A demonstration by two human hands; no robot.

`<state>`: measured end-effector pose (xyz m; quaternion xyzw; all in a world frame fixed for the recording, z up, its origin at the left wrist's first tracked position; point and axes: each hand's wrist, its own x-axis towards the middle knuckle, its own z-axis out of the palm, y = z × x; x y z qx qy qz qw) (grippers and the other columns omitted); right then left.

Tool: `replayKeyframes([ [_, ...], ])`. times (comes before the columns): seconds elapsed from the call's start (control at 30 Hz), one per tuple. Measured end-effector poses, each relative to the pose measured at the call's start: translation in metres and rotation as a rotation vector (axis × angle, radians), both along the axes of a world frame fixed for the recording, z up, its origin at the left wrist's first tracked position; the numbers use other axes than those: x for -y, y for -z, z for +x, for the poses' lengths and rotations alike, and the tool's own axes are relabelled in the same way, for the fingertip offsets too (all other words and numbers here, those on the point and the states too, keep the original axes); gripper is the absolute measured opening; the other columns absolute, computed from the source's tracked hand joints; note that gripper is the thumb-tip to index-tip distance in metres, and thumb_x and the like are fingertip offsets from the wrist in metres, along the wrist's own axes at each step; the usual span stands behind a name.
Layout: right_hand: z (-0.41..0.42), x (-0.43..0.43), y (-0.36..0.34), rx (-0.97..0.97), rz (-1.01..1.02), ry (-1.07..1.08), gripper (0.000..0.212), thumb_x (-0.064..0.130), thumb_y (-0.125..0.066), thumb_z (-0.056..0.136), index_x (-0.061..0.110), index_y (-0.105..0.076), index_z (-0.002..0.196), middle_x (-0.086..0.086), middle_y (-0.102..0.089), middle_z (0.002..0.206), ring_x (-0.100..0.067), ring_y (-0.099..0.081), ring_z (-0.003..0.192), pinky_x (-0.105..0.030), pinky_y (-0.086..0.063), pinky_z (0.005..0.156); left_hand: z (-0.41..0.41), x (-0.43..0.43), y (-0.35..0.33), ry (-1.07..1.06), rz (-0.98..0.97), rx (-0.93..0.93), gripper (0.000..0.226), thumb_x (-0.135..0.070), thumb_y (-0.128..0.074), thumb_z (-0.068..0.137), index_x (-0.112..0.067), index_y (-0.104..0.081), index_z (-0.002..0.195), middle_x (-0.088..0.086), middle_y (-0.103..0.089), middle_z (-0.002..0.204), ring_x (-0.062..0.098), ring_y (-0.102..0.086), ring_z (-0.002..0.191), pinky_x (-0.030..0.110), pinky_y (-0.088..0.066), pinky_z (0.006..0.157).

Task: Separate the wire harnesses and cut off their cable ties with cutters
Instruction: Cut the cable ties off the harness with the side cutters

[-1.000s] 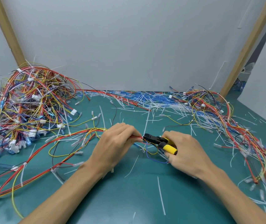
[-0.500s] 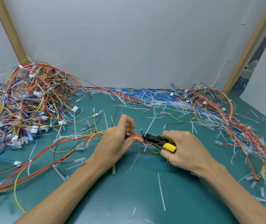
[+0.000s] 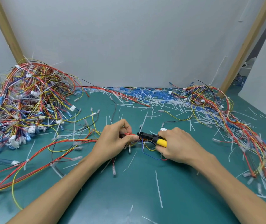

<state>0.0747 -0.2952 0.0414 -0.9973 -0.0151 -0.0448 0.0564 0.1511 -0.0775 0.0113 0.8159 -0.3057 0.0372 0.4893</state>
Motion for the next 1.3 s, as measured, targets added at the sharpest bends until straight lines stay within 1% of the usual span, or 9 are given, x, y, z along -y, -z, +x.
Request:
replayKeyframes([
  [0.1,0.002,0.0,0.002,-0.005,0.012,0.006,0.027,0.045,-0.057,0.085,0.024,-0.048,0.071,0.002,-0.049,0.065,-0.02,-0.046,0.061,-0.031,-0.025,0.049,0.001,0.0,0.0,-0.015,0.02,0.003,0.028,-0.027,-0.081,0.082,-0.018,-0.055,0.078,-0.015,-0.068,0.06,0.002,-0.058,0.054,0.012,-0.036,0.053],
  [0.33,0.004,0.001,0.002,-0.01,0.023,0.013,0.028,0.043,-0.057,0.084,0.021,-0.049,0.068,0.001,-0.049,0.064,-0.015,-0.045,0.058,-0.031,-0.026,0.048,-0.001,0.0,-0.002,-0.02,0.027,-0.011,0.027,-0.027,-0.081,0.082,-0.016,-0.056,0.078,-0.013,-0.071,0.064,0.002,-0.066,0.059,0.011,-0.038,0.055],
  [0.47,0.004,0.001,0.002,-0.013,0.028,0.016,0.025,0.041,-0.057,0.082,0.02,-0.053,0.07,-0.001,-0.051,0.063,-0.017,-0.048,0.058,-0.031,-0.027,0.048,-0.002,0.0,-0.002,-0.016,0.022,-0.005,0.028,-0.026,-0.082,0.082,-0.017,-0.056,0.077,-0.014,-0.071,0.064,0.0,-0.064,0.056,0.01,-0.037,0.054],
  [0.77,0.002,0.001,0.006,0.025,0.009,0.023,0.029,0.044,-0.054,0.085,0.022,-0.045,0.068,0.003,-0.045,0.062,-0.011,-0.04,0.057,-0.032,-0.024,0.049,-0.002,-0.001,-0.003,-0.007,0.014,-0.014,0.028,-0.028,-0.082,0.082,-0.017,-0.057,0.078,-0.014,-0.072,0.066,0.0,-0.066,0.06,0.011,-0.04,0.056],
  [0.83,0.0,0.0,0.008,0.039,0.013,0.028,0.03,0.045,-0.053,0.085,0.022,-0.044,0.069,0.004,-0.045,0.061,-0.012,-0.04,0.057,-0.032,-0.024,0.049,-0.002,-0.002,-0.003,0.001,0.011,-0.009,0.028,-0.028,-0.082,0.082,-0.017,-0.057,0.078,-0.014,-0.072,0.066,0.0,-0.067,0.061,0.01,-0.04,0.056],
  [0.97,-0.003,0.001,0.012,0.078,0.03,0.034,0.027,0.047,-0.053,0.084,0.022,-0.047,0.073,0.003,-0.049,0.063,-0.024,-0.048,0.067,-0.033,-0.027,0.05,-0.004,-0.003,-0.004,0.021,-0.013,0.011,0.028,-0.028,-0.081,0.082,-0.016,-0.056,0.079,-0.013,-0.072,0.067,0.001,-0.067,0.061,0.009,-0.04,0.057],
  [1.07,-0.007,0.003,0.016,0.157,0.137,0.082,0.027,0.046,-0.057,0.084,0.021,-0.049,0.077,0.002,-0.054,0.063,-0.028,-0.053,0.07,-0.034,-0.034,0.052,-0.005,-0.003,-0.004,0.02,-0.032,0.061,0.028,-0.03,-0.081,0.082,-0.017,-0.057,0.082,-0.016,-0.069,0.068,0.003,-0.061,0.06,0.011,-0.039,0.058],
  [1.2,-0.009,0.007,0.016,0.271,0.385,0.157,0.028,0.034,-0.066,0.086,0.02,-0.049,0.068,-0.001,-0.053,0.055,-0.029,-0.051,0.063,-0.04,-0.042,0.056,-0.006,-0.003,-0.004,0.012,-0.072,0.089,0.027,-0.029,-0.082,0.082,-0.02,-0.058,0.088,-0.015,-0.072,0.078,0.005,-0.068,0.074,0.012,-0.045,0.068],
  [1.3,-0.008,0.008,0.014,0.382,0.475,0.193,0.03,0.032,-0.068,0.09,0.021,-0.049,0.069,0.002,-0.05,0.054,-0.017,-0.047,0.057,-0.03,-0.038,0.055,-0.008,-0.002,-0.004,0.021,-0.106,0.121,0.026,-0.024,-0.081,0.083,-0.02,-0.057,0.094,-0.015,-0.074,0.085,0.008,-0.071,0.081,0.018,-0.052,0.075],
])
